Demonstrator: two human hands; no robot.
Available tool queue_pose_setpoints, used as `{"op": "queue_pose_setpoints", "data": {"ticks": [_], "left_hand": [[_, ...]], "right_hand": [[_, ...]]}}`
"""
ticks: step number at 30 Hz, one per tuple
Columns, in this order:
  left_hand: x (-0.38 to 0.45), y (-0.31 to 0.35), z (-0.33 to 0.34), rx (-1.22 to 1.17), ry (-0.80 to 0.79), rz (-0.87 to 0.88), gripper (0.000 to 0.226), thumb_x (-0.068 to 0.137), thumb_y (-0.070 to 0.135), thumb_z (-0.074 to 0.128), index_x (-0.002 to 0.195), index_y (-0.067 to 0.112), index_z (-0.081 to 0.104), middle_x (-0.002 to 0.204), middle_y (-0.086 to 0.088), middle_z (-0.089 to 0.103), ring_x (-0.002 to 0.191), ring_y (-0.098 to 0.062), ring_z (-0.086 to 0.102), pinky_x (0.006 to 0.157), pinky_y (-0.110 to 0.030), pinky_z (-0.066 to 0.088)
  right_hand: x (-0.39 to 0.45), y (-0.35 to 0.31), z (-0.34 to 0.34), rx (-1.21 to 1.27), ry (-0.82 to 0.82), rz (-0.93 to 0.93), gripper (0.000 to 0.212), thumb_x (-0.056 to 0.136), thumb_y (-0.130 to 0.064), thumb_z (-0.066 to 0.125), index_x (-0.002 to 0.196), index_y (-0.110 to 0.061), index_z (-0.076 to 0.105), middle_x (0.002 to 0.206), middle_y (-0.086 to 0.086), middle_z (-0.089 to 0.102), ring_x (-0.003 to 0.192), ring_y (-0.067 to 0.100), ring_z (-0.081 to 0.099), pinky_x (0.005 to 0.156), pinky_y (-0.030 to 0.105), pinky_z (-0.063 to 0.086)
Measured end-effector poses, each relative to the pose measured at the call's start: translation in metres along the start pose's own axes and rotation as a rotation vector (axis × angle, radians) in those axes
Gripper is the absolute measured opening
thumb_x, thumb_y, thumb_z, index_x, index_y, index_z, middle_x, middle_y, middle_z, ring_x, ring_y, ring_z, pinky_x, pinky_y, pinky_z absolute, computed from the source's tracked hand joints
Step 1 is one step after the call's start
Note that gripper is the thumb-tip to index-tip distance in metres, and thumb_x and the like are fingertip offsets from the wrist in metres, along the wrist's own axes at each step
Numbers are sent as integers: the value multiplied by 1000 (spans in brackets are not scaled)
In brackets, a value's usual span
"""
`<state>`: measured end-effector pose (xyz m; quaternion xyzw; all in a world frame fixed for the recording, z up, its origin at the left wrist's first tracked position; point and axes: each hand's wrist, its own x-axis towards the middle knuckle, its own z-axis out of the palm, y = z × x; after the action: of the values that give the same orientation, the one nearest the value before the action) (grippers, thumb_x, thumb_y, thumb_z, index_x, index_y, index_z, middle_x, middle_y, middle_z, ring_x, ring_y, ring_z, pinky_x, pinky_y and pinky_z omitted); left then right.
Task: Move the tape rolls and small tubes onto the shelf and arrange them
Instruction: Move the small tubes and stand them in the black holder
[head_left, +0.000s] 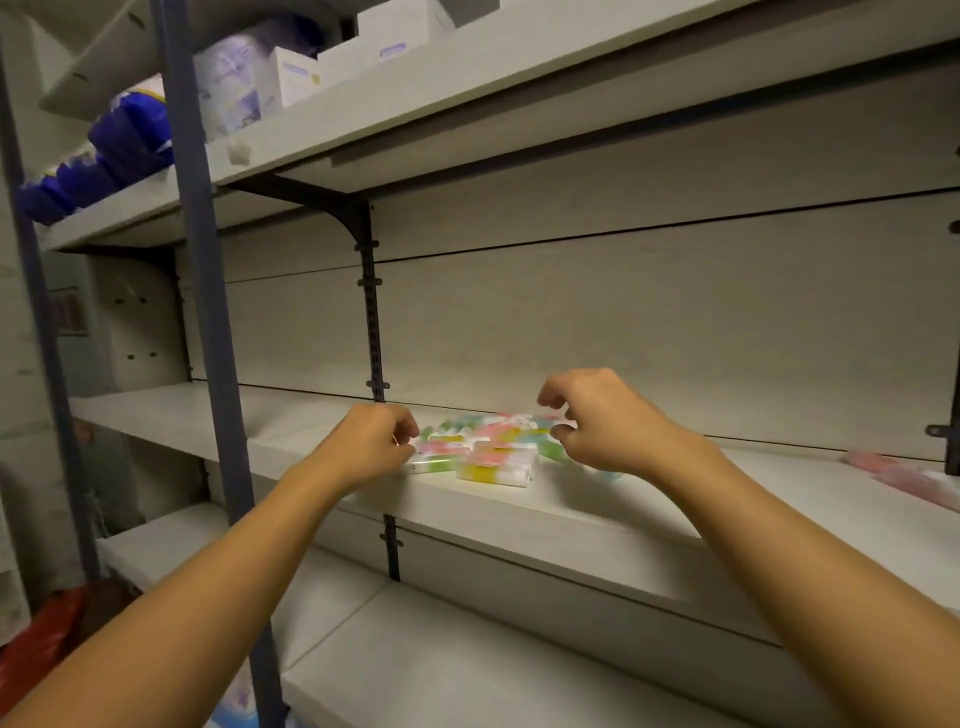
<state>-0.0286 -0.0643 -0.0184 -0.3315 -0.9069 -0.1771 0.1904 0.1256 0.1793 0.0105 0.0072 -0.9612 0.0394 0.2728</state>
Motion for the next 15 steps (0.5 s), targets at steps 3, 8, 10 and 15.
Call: {"op": "queue_pose_setpoints", "data": {"ticks": [3,8,10,15], "left_hand": [[12,-2,5,33,-41,45,23,91,22,69,115,21,67,100,9,64,89,-7,60,81,-22,53],[25,-15,15,63,-124,43,20,85,30,76,102,27,65,95,11,61,85,-5,58,80,-27,55],[28,-18,17,35,-157,75,20,83,31,79,99,26,67,94,10,62,84,-6,60,78,-27,56],[37,-13,16,27,-146,181,13,88,29,73,100,24,70,94,9,64,83,-5,59,76,-25,55]], "right_hand": [[7,2,8,-16,-15,9,34,89,-15,61,123,-17,60,121,4,62,107,21,59,88,40,53],[11,2,19,6,-20,39,32,86,-12,62,118,-17,63,116,2,65,102,19,61,85,36,53],[13,0,23,-7,-34,45,31,85,-12,62,115,-17,65,113,1,66,98,17,61,84,34,53],[14,-13,28,5,-57,77,24,85,-13,66,108,-19,70,94,-4,67,82,11,56,79,29,52]]}}
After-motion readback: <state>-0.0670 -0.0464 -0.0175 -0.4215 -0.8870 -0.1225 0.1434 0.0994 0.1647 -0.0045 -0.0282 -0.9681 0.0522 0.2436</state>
